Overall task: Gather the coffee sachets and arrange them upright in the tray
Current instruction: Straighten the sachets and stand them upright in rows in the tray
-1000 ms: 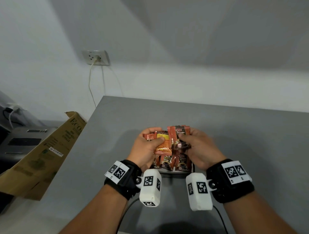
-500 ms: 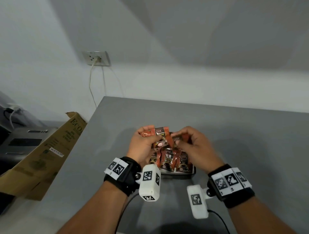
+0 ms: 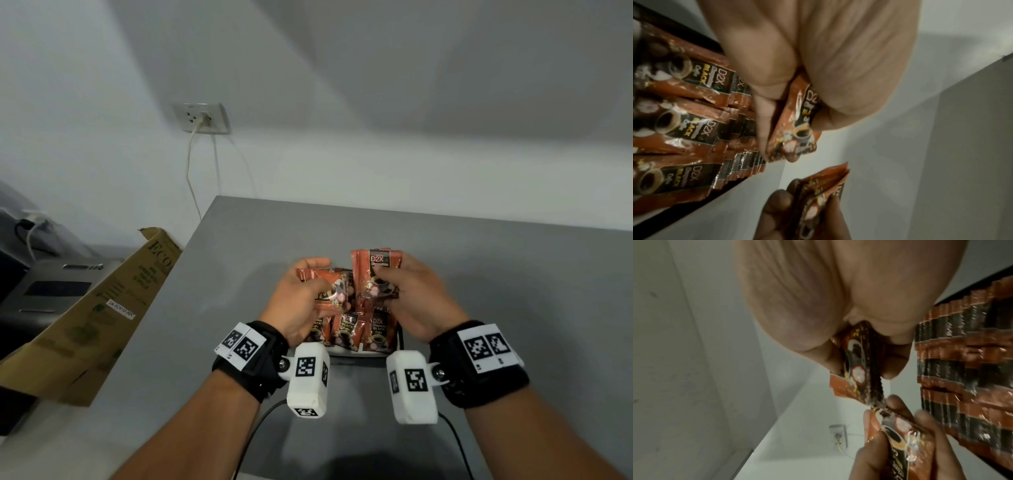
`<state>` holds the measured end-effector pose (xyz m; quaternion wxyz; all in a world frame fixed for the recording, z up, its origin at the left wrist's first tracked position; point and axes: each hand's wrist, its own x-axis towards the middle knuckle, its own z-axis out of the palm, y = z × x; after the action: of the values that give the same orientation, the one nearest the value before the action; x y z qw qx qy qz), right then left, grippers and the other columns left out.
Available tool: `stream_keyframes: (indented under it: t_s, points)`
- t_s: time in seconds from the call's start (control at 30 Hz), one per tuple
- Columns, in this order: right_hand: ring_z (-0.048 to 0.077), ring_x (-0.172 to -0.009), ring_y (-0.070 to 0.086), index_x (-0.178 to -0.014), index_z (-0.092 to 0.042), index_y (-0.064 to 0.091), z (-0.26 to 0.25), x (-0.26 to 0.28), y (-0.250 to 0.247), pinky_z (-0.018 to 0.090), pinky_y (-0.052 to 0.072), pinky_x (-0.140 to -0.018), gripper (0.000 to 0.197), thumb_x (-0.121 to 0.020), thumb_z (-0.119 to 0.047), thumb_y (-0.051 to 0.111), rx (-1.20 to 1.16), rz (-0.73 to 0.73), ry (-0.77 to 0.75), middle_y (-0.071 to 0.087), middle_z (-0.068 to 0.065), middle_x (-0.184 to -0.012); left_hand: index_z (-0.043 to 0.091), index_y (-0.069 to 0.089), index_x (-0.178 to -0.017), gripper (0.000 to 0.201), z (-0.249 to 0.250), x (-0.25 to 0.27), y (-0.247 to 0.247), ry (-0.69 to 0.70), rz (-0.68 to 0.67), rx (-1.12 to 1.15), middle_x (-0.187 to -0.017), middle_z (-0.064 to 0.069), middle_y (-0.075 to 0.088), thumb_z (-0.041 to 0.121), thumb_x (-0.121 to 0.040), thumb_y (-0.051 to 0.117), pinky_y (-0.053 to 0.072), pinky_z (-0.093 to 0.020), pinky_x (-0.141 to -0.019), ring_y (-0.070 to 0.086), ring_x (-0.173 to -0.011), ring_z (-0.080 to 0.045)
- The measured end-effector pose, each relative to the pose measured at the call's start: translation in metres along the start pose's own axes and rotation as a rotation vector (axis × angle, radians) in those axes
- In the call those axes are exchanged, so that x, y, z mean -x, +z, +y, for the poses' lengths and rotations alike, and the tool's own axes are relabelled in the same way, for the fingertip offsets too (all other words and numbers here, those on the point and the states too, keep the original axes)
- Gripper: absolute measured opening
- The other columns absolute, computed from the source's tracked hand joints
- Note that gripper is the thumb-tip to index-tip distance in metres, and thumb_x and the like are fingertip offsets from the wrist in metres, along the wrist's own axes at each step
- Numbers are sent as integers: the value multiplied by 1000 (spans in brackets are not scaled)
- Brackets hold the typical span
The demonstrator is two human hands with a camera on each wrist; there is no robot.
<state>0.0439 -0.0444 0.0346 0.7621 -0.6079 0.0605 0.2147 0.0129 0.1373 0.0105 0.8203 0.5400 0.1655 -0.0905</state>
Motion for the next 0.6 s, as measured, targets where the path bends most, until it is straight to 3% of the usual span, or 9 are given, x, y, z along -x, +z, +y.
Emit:
stream_keyframes:
  t_s: [0.13,0.2,0.33,0.43,0.53,0.6]
  points:
    - [26,-88,67,-111,-12,61,-4,0,2,44,53,-87,17,-98,-3,56,251,-112,23,73,13,-102,9,58,-120,39,-6,0,1,25,-16,-153,-99,-17,71,-3,-85,71,59,-34,-56,71,-74,-28]
    - [29,-89,68,-111,-10,61,1,-2,4,47,55,-87,17,-97,-1,57,239,-106,15,72,16,-102,9,59,-117,38,-7,0,3,41,13,-164,-99,-14,72,0,-83,74,56,-32,-53,71,-74,-25]
    - [20,-76,68,-112,-8,61,10,-3,7,35,54,-69,18,-98,1,54,41,65,-28,73,13,-96,10,58,-110,27,-9,-2,2,30,44,-11,-98,-10,68,0,-87,68,58,-38,-65,70,-78,-22]
    - [20,-74,70,-110,-5,64,22,3,12,33,55,-66,18,-98,2,52,33,32,-3,75,12,-91,14,60,-111,34,-10,-4,0,120,132,-68,-98,-18,71,-5,-85,69,58,-43,-71,69,-77,-28]
    - [23,-80,72,-109,-5,64,24,6,11,37,58,-70,16,-98,0,53,60,2,23,75,14,-94,16,64,-104,34,-6,-5,-3,219,178,-269,-103,-15,72,-4,-78,74,57,-42,-77,69,-78,-26]
    - [25,-83,72,-109,-4,62,22,6,10,41,58,-75,14,-99,0,53,31,-29,26,74,15,-96,16,66,-101,32,-5,-5,-3,216,155,-366,-105,-10,71,2,-74,78,57,-41,-83,71,-88,-28]
